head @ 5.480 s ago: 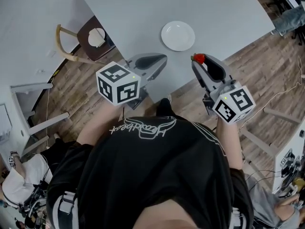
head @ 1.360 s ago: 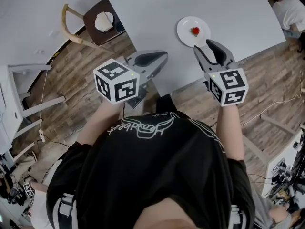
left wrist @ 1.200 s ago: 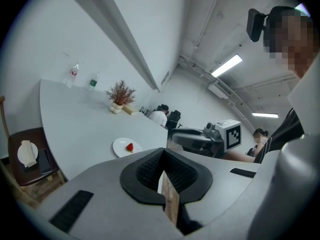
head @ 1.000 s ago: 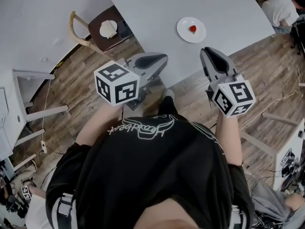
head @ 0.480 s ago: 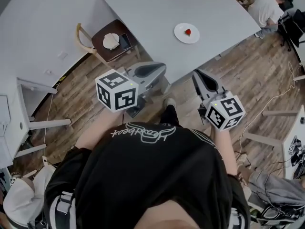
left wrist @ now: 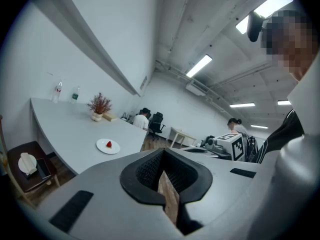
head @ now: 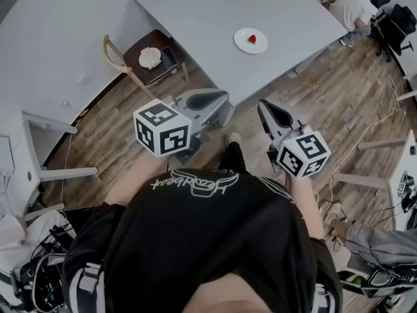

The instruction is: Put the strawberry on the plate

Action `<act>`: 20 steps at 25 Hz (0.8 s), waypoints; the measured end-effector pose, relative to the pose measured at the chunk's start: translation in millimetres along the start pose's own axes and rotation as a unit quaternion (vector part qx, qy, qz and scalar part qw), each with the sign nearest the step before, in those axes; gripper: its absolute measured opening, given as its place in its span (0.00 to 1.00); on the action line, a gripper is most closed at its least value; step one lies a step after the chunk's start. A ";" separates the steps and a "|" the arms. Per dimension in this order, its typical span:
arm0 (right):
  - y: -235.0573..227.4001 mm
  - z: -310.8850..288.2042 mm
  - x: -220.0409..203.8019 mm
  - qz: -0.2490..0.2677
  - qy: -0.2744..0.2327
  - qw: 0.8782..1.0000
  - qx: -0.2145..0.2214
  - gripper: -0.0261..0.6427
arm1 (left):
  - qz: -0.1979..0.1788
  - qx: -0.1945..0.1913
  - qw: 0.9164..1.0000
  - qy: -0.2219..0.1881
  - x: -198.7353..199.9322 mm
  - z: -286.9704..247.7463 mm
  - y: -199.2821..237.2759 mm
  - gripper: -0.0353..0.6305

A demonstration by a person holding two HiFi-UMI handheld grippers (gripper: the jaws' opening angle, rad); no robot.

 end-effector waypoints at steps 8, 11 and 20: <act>13.0 3.5 -6.4 0.013 0.004 1.000 -0.006 0.05 | -0.004 -0.002 1.000 -0.002 -2.4 9.2 -10.9 0.06; 12.7 6.2 -8.9 0.014 0.004 1.000 -0.006 0.05 | -0.003 -0.001 1.000 -0.004 -5.0 9.1 -13.4 0.06; 12.9 6.4 -6.9 0.012 0.001 1.000 -0.007 0.05 | 0.000 -0.004 1.000 -0.006 -5.7 6.6 -14.7 0.06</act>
Point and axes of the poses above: the fingertips, and each gripper's own axes: z backward along the fingers, y to its left, x out of its top, the point moved 8 cm from there along z, backward along the fingers, and after that the axes turned 15 degrees about -z, right-handed, at the moved point
